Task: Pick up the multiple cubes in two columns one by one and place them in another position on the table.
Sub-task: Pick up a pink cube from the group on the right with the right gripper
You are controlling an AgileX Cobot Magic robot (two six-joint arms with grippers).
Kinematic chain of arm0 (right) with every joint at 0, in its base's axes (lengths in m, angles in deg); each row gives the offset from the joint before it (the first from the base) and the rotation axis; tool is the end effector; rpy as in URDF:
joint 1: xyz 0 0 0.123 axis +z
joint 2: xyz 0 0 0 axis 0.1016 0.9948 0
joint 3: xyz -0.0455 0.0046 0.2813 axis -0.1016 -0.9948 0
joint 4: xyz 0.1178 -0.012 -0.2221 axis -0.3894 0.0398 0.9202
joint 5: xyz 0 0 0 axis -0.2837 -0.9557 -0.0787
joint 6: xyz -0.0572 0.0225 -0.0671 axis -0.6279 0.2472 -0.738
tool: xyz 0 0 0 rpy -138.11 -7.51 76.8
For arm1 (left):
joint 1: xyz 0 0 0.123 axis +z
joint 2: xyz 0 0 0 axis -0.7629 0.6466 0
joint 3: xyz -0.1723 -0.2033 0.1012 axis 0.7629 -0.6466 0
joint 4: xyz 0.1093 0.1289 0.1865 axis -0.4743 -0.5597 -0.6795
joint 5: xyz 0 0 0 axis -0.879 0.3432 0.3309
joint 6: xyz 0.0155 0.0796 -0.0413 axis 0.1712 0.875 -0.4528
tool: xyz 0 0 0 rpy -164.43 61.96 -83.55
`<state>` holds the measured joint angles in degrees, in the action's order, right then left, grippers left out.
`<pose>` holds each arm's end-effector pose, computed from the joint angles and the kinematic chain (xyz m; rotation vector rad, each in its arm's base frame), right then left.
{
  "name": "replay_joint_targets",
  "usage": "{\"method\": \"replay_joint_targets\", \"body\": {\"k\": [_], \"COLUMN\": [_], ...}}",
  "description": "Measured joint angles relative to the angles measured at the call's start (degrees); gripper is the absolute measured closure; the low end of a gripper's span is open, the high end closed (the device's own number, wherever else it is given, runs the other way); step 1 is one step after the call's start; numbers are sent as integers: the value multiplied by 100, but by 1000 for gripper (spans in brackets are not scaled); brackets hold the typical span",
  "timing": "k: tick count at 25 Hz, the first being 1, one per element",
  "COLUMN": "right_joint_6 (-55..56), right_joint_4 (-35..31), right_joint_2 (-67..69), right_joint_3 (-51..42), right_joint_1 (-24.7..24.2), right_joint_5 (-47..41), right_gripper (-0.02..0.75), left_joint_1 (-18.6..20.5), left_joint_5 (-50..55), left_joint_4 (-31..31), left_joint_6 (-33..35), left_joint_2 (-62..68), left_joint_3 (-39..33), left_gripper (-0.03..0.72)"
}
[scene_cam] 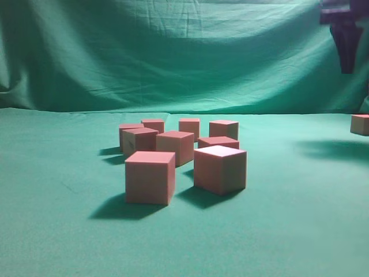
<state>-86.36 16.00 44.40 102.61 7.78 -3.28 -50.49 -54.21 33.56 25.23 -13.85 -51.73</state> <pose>0.4359 0.0083 0.2512 -0.1001 2.9086 -0.1050 0.0525 -0.0045 0.1765 -0.1358 1.8394 -0.1819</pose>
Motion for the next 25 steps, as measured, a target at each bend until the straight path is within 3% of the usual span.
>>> {"method": "replay_joint_targets", "body": {"k": [15, 21, 25], "right_joint_6": [12, 12, 12], "right_joint_4": [-93, -93, -125], "right_joint_2": [1130, 1163, 1014], "right_joint_3": [0, 0, 0], "right_joint_1": [-179, -188, -178], "right_joint_5": [1099, 1123, 999], "right_gripper": [200, 482, 473], "left_joint_1": [0, 0, 0], "left_joint_5": [0, 0, 0], "left_joint_4": [0, 0, 0], "left_joint_6": [0, 0, 0], "left_joint_2": [0, 0, 0], "left_joint_3": [0, 0, 0], "left_gripper": [688, 688, 688]}}
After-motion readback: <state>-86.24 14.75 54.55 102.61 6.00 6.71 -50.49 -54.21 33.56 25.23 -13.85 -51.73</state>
